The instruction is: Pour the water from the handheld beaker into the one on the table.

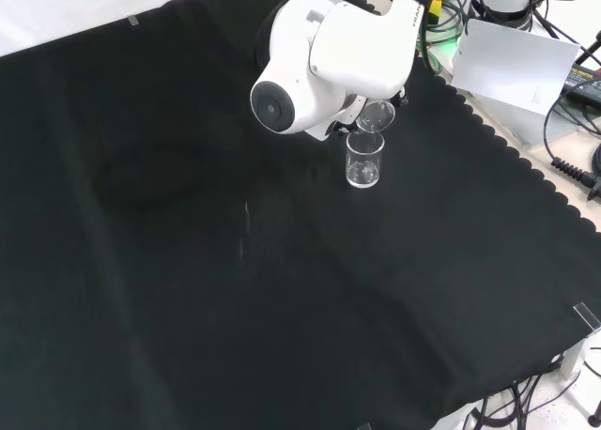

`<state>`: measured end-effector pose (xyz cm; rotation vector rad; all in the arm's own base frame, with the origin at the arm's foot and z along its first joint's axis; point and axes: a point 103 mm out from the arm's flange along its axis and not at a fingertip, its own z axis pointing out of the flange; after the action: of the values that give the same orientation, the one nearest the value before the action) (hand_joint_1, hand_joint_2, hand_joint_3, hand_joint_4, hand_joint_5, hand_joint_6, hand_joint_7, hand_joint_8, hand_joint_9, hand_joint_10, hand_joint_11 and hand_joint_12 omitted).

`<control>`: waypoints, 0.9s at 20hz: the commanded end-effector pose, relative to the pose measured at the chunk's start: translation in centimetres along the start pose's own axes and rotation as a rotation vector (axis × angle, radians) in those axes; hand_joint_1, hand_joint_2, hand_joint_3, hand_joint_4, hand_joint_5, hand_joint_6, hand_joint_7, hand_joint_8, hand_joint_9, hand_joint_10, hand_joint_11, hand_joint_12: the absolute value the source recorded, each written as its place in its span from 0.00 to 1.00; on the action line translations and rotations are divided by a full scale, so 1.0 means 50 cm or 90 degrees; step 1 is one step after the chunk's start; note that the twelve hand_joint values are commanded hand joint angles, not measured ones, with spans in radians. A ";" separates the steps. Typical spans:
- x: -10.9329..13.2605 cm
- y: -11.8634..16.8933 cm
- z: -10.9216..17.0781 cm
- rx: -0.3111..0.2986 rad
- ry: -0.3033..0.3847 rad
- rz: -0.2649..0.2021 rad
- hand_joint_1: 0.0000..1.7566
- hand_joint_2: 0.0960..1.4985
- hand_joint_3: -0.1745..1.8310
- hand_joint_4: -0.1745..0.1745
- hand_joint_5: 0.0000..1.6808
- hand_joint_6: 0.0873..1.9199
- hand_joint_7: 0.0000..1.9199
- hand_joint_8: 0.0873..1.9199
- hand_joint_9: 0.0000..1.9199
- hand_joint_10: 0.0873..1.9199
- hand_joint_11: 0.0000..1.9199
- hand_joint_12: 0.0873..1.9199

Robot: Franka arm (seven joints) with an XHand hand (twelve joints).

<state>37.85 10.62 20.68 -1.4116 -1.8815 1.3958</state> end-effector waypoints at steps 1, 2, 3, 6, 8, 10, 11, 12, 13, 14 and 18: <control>0.000 -0.001 -0.001 0.007 -0.004 0.004 0.82 0.33 0.44 0.00 0.84 0.16 0.70 0.25 0.87 0.00 0.78 0.27; 0.000 -0.001 -0.002 0.008 -0.006 0.005 0.82 0.33 0.44 0.00 0.84 0.16 0.70 0.25 0.87 0.00 0.78 0.27; 0.000 -0.002 -0.003 0.008 -0.007 0.006 0.82 0.33 0.44 0.00 0.84 0.16 0.70 0.25 0.87 0.00 0.78 0.27; 0.002 -0.004 -0.005 0.011 -0.009 0.008 0.82 0.33 0.44 0.00 0.84 0.16 0.70 0.25 0.87 0.00 0.78 0.27; 0.003 -0.006 -0.009 0.012 -0.012 0.011 0.82 0.33 0.44 0.00 0.84 0.16 0.70 0.25 0.87 0.00 0.78 0.27; 0.005 -0.008 -0.012 0.013 -0.015 0.013 0.82 0.32 0.44 0.00 0.84 0.16 0.70 0.25 0.87 0.00 0.78 0.27; 0.005 -0.009 -0.013 0.015 -0.016 0.014 0.82 0.32 0.44 0.00 0.84 0.16 0.70 0.25 0.87 0.00 0.78 0.27; 0.006 -0.009 -0.015 0.015 -0.016 0.016 0.82 0.32 0.44 0.00 0.84 0.16 0.70 0.25 0.87 0.00 0.78 0.27; 0.006 -0.010 -0.016 0.016 -0.017 0.017 0.82 0.32 0.44 0.00 0.84 0.16 0.70 0.25 0.87 0.00 0.78 0.27; 0.005 -0.010 -0.016 0.017 -0.017 0.019 0.82 0.32 0.44 0.00 0.84 0.16 0.70 0.25 0.87 0.00 0.78 0.27; 0.004 -0.011 -0.017 0.021 -0.017 0.024 0.82 0.32 0.44 0.00 0.84 0.16 0.70 0.25 0.87 0.00 0.78 0.28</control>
<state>38.20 11.22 21.43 -1.4222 -1.8557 1.4568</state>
